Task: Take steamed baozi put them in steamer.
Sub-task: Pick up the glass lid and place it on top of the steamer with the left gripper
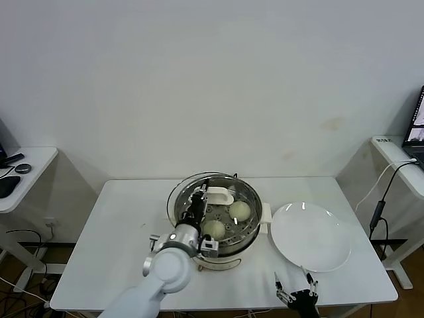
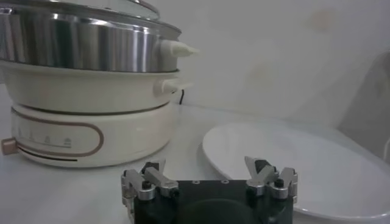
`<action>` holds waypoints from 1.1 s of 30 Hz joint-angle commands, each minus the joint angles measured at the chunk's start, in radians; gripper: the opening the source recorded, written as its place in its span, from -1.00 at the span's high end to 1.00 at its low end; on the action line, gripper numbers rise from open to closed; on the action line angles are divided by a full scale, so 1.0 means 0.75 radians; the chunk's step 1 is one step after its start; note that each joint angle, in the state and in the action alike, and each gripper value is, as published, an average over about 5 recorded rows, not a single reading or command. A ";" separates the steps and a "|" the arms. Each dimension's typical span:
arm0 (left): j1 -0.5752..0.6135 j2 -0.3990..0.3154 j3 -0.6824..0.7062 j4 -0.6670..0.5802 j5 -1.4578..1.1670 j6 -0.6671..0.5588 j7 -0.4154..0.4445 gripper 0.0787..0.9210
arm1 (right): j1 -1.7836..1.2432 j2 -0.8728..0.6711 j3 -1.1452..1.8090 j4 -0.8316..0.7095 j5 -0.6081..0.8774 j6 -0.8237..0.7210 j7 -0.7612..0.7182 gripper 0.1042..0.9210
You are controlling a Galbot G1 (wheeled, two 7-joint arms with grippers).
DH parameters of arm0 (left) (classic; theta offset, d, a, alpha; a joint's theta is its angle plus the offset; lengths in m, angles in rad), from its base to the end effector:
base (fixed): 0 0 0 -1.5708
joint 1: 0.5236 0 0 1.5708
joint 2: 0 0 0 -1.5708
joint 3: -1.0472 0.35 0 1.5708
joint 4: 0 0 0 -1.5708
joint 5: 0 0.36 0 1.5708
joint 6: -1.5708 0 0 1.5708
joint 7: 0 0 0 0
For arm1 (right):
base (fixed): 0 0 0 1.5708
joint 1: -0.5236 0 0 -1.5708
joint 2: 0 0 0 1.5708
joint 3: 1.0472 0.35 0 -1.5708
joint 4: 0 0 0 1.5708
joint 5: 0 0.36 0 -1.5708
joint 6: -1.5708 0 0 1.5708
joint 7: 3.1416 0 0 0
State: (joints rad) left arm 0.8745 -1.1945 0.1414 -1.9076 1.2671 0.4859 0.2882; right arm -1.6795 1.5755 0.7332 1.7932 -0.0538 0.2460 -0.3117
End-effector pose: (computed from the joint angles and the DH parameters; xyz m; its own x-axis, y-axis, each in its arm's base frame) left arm 0.3136 -0.1101 -0.2416 -0.9678 0.2480 0.0422 0.0431 -0.0017 0.9991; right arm 0.1169 -0.0718 -0.4215 -0.9712 -0.1323 0.1984 -0.1567 0.9812 -0.1129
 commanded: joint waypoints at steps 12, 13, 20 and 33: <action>-0.017 -0.138 0.016 0.145 0.136 0.017 -0.010 0.78 | -0.001 0.001 -0.008 -0.006 -0.013 0.004 -0.004 -0.76; -0.013 -0.138 0.014 0.145 0.137 0.016 -0.012 0.78 | -0.001 0.001 -0.009 -0.006 -0.014 0.004 -0.004 -0.76; 0.013 -0.133 0.000 0.146 0.138 0.013 -0.020 0.78 | -0.001 0.001 -0.013 -0.012 -0.017 0.006 -0.006 -0.76; 0.032 -0.148 0.008 0.122 0.131 0.014 -0.023 0.78 | -0.001 0.002 -0.020 -0.018 -0.024 0.008 -0.007 -0.76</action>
State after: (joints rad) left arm 0.8960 -1.2989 0.1437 -1.8182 1.3621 0.4949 0.2697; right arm -1.6800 1.5763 0.7192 1.7807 -0.0709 0.2514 -0.3168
